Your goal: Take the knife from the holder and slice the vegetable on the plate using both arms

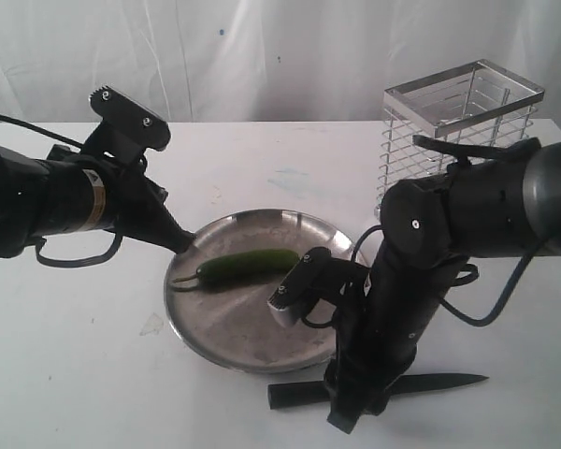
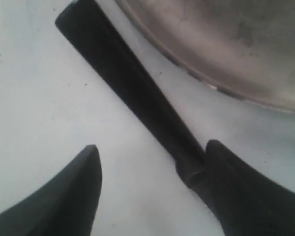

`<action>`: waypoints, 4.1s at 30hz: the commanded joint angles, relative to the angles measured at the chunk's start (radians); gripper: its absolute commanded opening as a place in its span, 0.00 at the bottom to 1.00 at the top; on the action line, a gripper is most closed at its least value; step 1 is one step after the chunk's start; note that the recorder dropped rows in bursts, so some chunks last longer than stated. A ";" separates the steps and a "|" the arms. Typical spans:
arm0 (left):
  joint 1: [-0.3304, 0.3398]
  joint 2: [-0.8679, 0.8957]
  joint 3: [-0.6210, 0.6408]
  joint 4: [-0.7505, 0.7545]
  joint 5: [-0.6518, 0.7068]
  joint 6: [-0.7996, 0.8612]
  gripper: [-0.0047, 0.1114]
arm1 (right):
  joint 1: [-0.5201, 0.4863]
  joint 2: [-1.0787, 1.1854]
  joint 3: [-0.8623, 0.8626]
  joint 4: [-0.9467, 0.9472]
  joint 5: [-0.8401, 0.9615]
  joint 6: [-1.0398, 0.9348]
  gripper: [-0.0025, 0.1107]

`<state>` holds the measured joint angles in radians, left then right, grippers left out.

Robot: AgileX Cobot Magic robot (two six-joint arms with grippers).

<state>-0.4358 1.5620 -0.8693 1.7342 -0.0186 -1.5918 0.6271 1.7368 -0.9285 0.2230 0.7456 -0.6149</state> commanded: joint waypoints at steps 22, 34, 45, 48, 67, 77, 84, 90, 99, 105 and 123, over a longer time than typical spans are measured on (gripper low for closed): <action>-0.005 -0.003 -0.005 0.010 -0.066 0.000 0.04 | 0.000 0.053 -0.005 -0.014 -0.077 -0.115 0.54; -0.005 -0.003 -0.005 0.010 -0.068 0.000 0.04 | 0.000 0.090 -0.005 -0.011 -0.081 -0.115 0.43; -0.005 -0.003 -0.005 0.010 -0.068 -0.002 0.04 | 0.000 -0.040 -0.018 -0.015 -0.056 -0.115 0.02; -0.005 -0.003 -0.005 0.010 -0.068 -0.002 0.04 | 0.000 -0.108 -0.018 -0.015 -0.010 -0.117 0.02; -0.005 -0.001 -0.003 0.010 -0.055 -0.002 0.04 | 0.000 -0.189 -0.009 0.178 -1.144 0.184 0.02; -0.005 0.074 -0.003 0.010 0.155 -0.052 0.04 | 0.000 0.084 -0.028 0.213 -1.454 0.723 0.02; -0.005 0.086 -0.041 0.010 0.169 -0.107 0.04 | -0.002 0.145 -0.026 0.236 -1.539 1.531 0.02; -0.005 0.086 -0.039 0.010 0.169 -0.113 0.04 | -0.002 0.176 -0.026 0.142 -1.512 1.493 0.02; -0.005 0.086 -0.039 0.010 0.167 -0.138 0.04 | -0.009 0.151 -0.026 -0.088 -1.608 0.834 0.02; -0.005 0.086 -0.039 0.010 0.167 -0.138 0.04 | -0.009 0.138 -0.030 -0.285 -1.537 0.529 0.02; 0.105 0.086 -0.029 -0.095 0.205 -0.169 0.04 | -0.002 0.126 -0.117 -0.876 -0.863 -0.068 0.02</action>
<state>-0.3593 1.6512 -0.9052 1.6329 0.2541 -1.7347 0.6213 1.8796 -1.0442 -0.6017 -0.1898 -0.5884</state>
